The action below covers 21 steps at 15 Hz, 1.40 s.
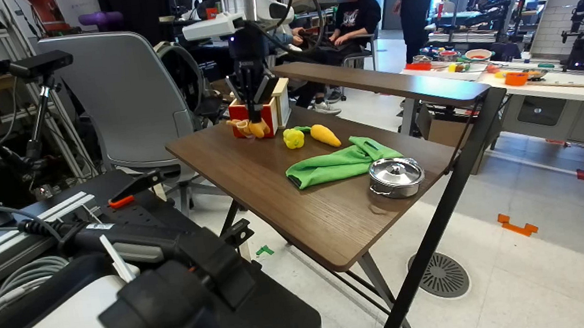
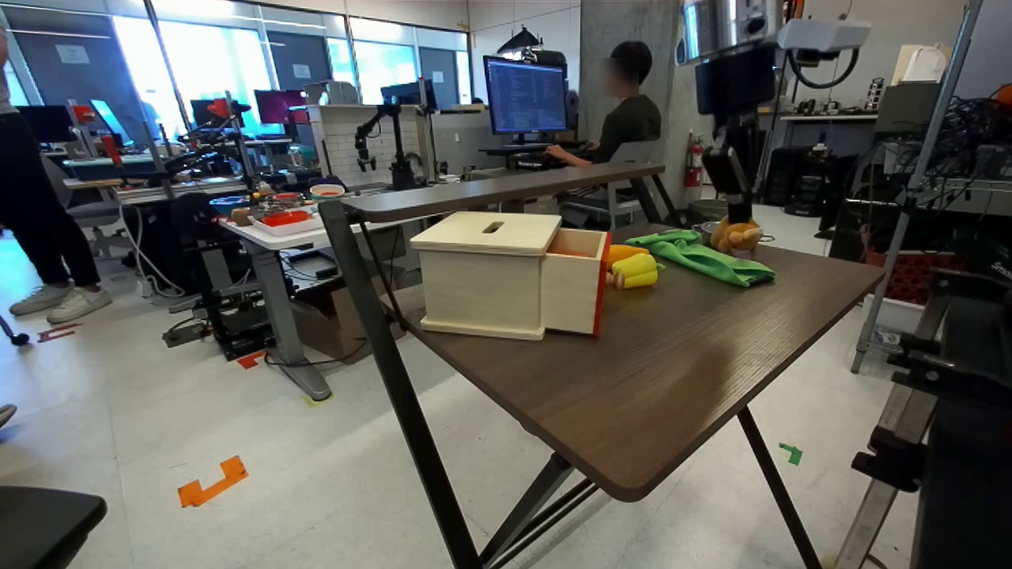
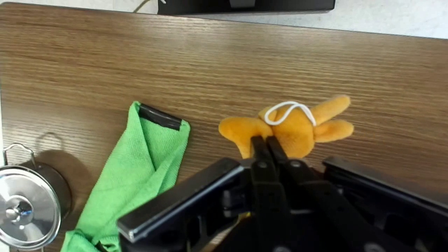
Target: Remove the doll from the drawer and put it on the table
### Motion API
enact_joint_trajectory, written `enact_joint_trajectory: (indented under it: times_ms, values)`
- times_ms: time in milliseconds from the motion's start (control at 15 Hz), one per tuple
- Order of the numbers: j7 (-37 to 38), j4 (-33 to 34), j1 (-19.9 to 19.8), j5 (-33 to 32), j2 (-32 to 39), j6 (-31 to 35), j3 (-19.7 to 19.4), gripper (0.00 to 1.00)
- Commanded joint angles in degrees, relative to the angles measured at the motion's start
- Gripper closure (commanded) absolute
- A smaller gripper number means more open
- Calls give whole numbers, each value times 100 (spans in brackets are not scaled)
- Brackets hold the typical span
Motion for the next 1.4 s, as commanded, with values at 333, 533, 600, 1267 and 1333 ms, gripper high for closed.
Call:
enact_joint_trajectory:
  times_ms: [333, 533, 600, 1267, 1333]
  values:
    - [296, 8, -7, -49, 629, 376, -300, 99]
    - [460, 62, 30, -105, 774, 445, -412, 99]
    - [513, 78, 47, -131, 817, 436, -450, 99]
    - [722, -74, 45, -62, 74, 489, -556, 13]
    - [654, -86, 6, -21, -67, 430, -528, 6]
